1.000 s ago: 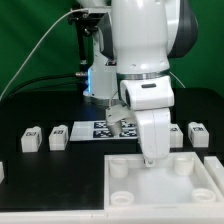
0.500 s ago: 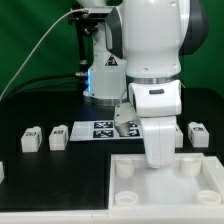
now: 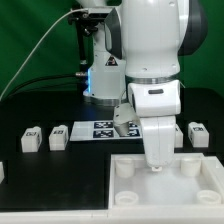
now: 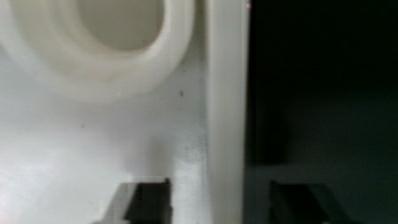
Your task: Assemble one leg
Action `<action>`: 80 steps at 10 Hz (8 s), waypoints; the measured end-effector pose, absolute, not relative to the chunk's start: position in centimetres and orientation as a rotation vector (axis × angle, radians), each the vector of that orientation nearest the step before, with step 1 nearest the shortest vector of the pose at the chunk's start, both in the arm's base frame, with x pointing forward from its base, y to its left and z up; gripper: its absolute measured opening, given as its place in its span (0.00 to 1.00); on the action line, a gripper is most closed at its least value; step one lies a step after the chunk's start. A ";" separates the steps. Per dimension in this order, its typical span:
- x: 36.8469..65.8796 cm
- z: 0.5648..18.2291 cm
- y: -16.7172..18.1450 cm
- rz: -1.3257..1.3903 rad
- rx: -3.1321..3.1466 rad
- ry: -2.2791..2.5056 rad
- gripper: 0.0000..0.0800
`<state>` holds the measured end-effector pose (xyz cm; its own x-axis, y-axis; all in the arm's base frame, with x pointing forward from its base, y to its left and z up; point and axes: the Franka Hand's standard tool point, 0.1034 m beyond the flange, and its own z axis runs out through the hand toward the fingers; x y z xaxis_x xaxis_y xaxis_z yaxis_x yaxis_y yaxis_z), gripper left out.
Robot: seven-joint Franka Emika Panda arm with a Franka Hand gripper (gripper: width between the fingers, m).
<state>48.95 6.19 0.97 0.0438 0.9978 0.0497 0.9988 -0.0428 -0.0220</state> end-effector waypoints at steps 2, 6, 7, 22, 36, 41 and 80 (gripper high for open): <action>48.9 1.0 6.2 -0.032 -2.233 -2.137 0.66; 49.0 1.0 6.1 -0.032 -2.235 -2.135 0.80; 48.9 1.0 6.1 -0.032 -2.235 -2.135 0.81; 45.3 7.4 15.4 -0.070 -3.029 -0.336 0.81; 40.2 4.3 17.8 1.262 -2.774 0.033 0.81; 38.8 2.0 18.4 1.285 -2.777 0.058 0.81; 57.9 14.1 9.6 -0.935 -2.912 -0.083 0.36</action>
Offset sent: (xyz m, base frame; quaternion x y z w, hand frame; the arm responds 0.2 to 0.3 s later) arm 0.0000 0.0000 0.0000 0.0000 0.0000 0.0000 1.0000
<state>57.92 9.59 14.10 0.8120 0.0266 0.5830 0.0767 -0.9952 -0.0614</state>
